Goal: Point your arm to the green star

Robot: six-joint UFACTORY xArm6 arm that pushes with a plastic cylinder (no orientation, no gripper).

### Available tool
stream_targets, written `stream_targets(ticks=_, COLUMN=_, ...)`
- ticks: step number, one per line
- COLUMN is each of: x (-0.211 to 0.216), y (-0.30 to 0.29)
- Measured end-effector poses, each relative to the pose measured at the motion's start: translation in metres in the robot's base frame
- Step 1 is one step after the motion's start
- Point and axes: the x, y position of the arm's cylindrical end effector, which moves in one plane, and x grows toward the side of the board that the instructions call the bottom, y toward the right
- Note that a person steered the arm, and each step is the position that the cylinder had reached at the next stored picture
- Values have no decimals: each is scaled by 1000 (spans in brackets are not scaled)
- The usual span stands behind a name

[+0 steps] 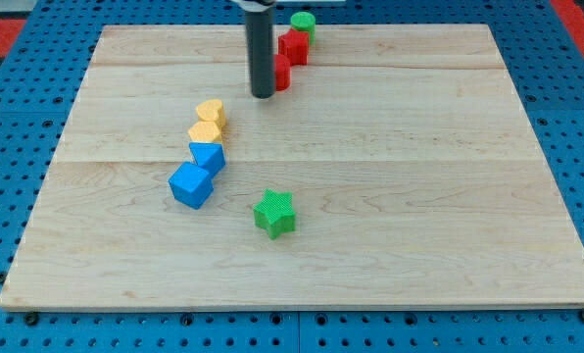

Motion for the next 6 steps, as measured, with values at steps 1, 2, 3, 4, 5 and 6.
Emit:
stream_targets(ticks=1, x=-35, y=29)
stream_targets(ticks=2, x=-38, y=66)
stream_targets(ticks=3, x=50, y=135)
stream_targets(ticks=4, x=141, y=162)
stream_targets(ticks=5, x=220, y=157)
stream_targets(ticks=6, x=227, y=97)
